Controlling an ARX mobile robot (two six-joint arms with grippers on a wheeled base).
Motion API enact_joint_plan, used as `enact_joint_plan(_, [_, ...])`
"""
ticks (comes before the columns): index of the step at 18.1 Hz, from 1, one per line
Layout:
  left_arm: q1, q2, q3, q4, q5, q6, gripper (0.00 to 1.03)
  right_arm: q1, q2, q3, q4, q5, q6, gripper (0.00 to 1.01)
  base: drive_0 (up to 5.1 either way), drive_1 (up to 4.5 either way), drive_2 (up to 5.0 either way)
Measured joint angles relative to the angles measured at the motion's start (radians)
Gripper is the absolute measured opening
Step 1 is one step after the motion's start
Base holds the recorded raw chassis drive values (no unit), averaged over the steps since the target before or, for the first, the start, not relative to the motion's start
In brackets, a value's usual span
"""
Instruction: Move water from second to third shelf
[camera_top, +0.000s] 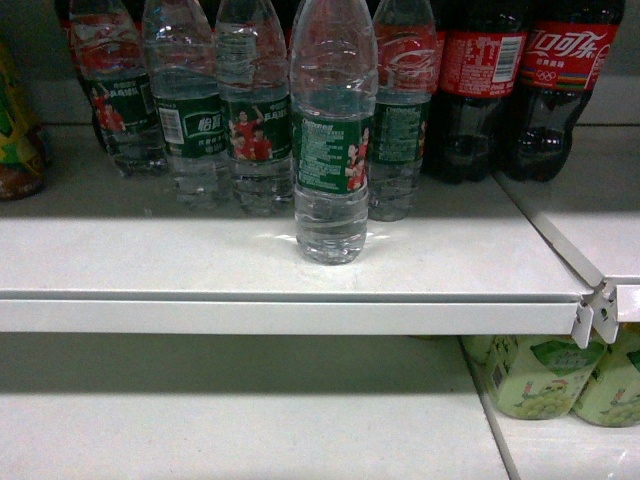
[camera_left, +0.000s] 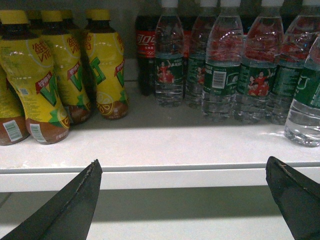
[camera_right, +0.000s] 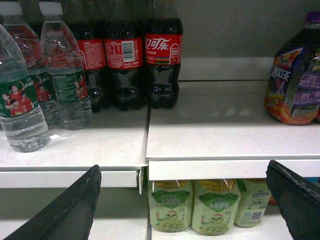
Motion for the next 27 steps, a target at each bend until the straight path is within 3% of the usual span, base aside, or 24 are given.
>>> enact_joint_plan(27, [0.000, 0.000, 0.000, 0.000, 0.000, 0.000, 0.98, 0.000, 0.000, 0.000, 0.000, 0.000, 0.000, 0.98, 0.0, 0.00, 0.0])
